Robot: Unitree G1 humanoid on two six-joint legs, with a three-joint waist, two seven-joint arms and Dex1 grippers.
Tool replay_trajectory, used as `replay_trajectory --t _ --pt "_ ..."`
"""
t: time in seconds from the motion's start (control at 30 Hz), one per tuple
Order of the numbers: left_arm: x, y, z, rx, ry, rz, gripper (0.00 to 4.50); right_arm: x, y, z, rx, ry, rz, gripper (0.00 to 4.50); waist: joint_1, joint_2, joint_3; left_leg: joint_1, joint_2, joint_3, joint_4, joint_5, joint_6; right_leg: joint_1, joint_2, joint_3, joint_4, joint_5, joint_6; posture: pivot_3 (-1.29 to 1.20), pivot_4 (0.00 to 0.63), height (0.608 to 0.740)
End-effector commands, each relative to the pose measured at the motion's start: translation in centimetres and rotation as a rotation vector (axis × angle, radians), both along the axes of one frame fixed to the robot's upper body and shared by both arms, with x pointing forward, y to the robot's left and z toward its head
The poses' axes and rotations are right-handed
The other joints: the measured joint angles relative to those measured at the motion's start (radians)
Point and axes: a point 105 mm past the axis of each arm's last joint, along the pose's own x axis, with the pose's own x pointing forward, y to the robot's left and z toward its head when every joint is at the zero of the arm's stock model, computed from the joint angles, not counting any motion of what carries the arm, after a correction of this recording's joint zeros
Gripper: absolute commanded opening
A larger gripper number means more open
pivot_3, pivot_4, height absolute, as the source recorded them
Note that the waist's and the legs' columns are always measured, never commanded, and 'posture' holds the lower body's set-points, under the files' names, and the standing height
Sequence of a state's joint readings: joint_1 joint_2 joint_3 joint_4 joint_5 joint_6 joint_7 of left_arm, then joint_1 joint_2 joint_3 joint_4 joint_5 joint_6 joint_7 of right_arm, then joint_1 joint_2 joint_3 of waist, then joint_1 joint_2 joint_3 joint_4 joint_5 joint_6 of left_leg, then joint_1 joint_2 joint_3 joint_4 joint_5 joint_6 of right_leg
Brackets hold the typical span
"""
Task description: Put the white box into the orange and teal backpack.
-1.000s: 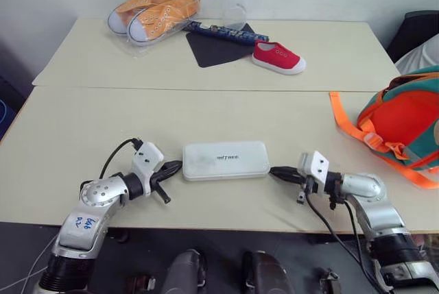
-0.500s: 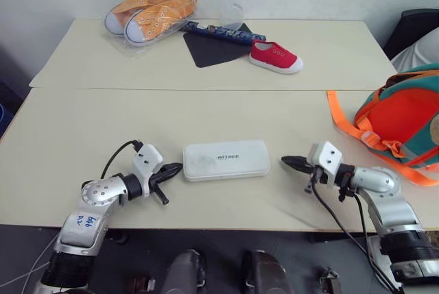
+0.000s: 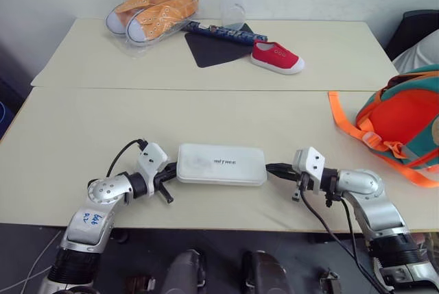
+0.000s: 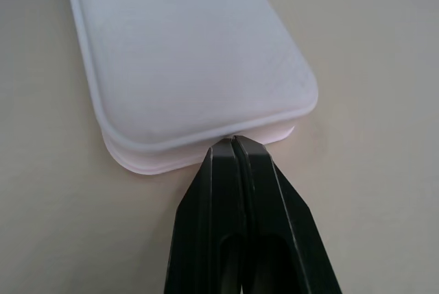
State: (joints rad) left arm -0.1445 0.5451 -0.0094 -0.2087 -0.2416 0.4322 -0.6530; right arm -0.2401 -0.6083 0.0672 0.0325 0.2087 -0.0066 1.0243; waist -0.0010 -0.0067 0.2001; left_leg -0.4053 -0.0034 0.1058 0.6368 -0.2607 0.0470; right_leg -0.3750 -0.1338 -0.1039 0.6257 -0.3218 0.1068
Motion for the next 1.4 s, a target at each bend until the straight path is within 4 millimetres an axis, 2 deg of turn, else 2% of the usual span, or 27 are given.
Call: replay_trajectory --t 0.03,0.17,0.23,0.27,0.37,0.43,0.5,0.6,0.73,0.9,0.97,1.1,1.23,1.37,1.4 --pt "-0.4 0.7 0.6 0.027 -0.018 -0.006 0.03 -0.1 -1.0 1.4 -0.002 -0.053 -0.032 0.01 0.0 0.0 0.0 0.0 0.0 0.0 0.0 0.0 0.0 0.0 0.0 0.0 0.0 0.0 0.0 0.0 0.15 0.74" --pt "-0.9 2.9 0.3 0.035 0.048 0.029 0.03 0.0 -2.0 1.7 -0.016 -0.058 -0.056 0.01 -0.002 0.0 0.0 0.0 0.0 0.0 0.0 0.0 0.0 0.0 0.0 0.0 0.0 0.0 0.0 0.0 0.15 0.74" --pt "-1.7 4.2 0.0 0.007 0.153 0.044 0.03 0.1 -2.4 1.8 -0.022 -0.058 -0.065 0.01 -0.004 0.0 0.0 0.001 0.0 0.0 0.0 0.0 -0.001 0.0 0.0 0.0 0.0 0.0 0.0 0.0 0.15 0.74" --pt "-2.1 4.8 0.1 -0.031 0.219 0.05 0.2 0.1 -2.6 1.8 -0.024 -0.058 -0.067 0.0 -0.004 0.0 0.0 0.001 0.001 0.0 0.0 0.0 -0.001 0.0 0.0 0.0 0.0 0.0 0.0 0.0 0.15 0.74" --pt "-3.7 5.7 1.0 -0.25 0.526 0.026 0.88 0.2 -3.0 1.8 -0.04 -0.057 -0.066 0.0 -0.005 0.0 0.0 0.001 0.002 0.0 0.0 0.0 -0.001 0.0 0.001 0.0 0.0 0.0 0.0 0.0 0.15 0.74" --pt "-4.0 5.7 1.8 -0.337 0.664 0.021 1.53 0.3 -3.0 1.8 -0.047 -0.058 -0.061 0.0 -0.004 0.0 0.0 0.001 0.002 0.0 0.0 0.0 -0.002 0.0 0.001 0.0 0.0 0.0 0.0 0.0 0.15 0.74" --pt "-3.3 5.7 2.8 -0.43 0.766 0.051 2.12 0.5 -2.9 1.9 -0.054 -0.061 -0.051 0.0 0.003 0.0 0.0 0.001 0.001 0.0 0.0 0.0 -0.001 0.0 0.0 0.0 0.0 0.0 0.0 0.0 0.15 0.74" --pt "-1.1 4.7 4.5 -0.586 0.798 0.039 3.1 0.8 -2.9 1.9 -0.063 -0.054 -0.034 0.0 0.004 -0.001 0.0 0.0 0.0 -0.002 0.002 0.0 -0.001 0.0 0.0 0.0 0.001 0.0 0.0 0.0 0.15 0.74" --pt "-0.7 3.0 4.2 -0.593 0.937 -0.014 4.37 1.2 -3.1 1.7 -0.111 -0.04 0.003 0.0 -0.004 -0.001 0.0 -0.001 0.0 -0.001 0.006 0.0 -0.001 0.001 0.002 0.0 0.004 0.0 0.0 0.0 0.15 0.74" --pt "-0.1 1.4 2.2 -0.486 1.094 0.018 4.47 1.3 -2.8 1.2 -0.154 -0.011 0.061 0.0 -0.004 -0.001 0.0 -0.001 0.001 0.0 0.008 0.0 -0.001 0.001 0.004 0.0 0.004 0.0 0.0 0.0 0.15 0.74" --pt "0.5 0.6 2.0 -0.503 1.114 0.021 4.47 1.3 -2.3 1.1 -0.147 -0.005 0.076 0.0 -0.002 -0.001 0.0 0.0 0.001 0.0 0.009 0.0 -0.001 0.001 0.003 0.001 0.003 0.0 0.0 0.0 0.15 0.74" --pt "1.5 -0.9 2.3 -0.553 1.128 -0.001 4.47 1.3 -1.2 1.0 -0.122 -0.001 0.102 0.0 0.011 -0.001 0.0 -0.001 0.0 -0.001 0.011 0.0 -0.001 0.002 0.001 0.001 0.004 0.0 0.0 0.0 0.15 0.74" --pt "1.2 -3.1 2.4 -0.58 1.18 -0.091 4.47 1.2 0.5 0.8 -0.094 -0.003 0.136 0.0 0.017 -0.001 0.0 -0.001 0.0 -0.002 0.012 -0.001 0.0 0.002 0.001 0.001 0.004 0.0 0.0 0.0 0.15 0.74" --pt "1.5 -4.3 3.2 -0.602 1.201 -0.135 4.47 1.3 1.1 0.6 -0.088 -0.002 0.144 0.0 0.018 -0.001 0.0 -0.001 -0.001 -0.002 0.012 0.0 0.0 0.002 0.001 0.001 0.004 0.0 0.0 0.0 0.15 0.74" --pt "1.7 -4.5 3.5 -0.605 1.198 -0.144 4.29 1.4 1.1 0.5 -0.089 -0.001 0.144 0.0 0.018 -0.001 0.0 -0.001 -0.001 -0.001 0.012 0.0 0.0 0.002 0.001 0.001 0.004 0.0 0.0 0.0 0.15 0.74"
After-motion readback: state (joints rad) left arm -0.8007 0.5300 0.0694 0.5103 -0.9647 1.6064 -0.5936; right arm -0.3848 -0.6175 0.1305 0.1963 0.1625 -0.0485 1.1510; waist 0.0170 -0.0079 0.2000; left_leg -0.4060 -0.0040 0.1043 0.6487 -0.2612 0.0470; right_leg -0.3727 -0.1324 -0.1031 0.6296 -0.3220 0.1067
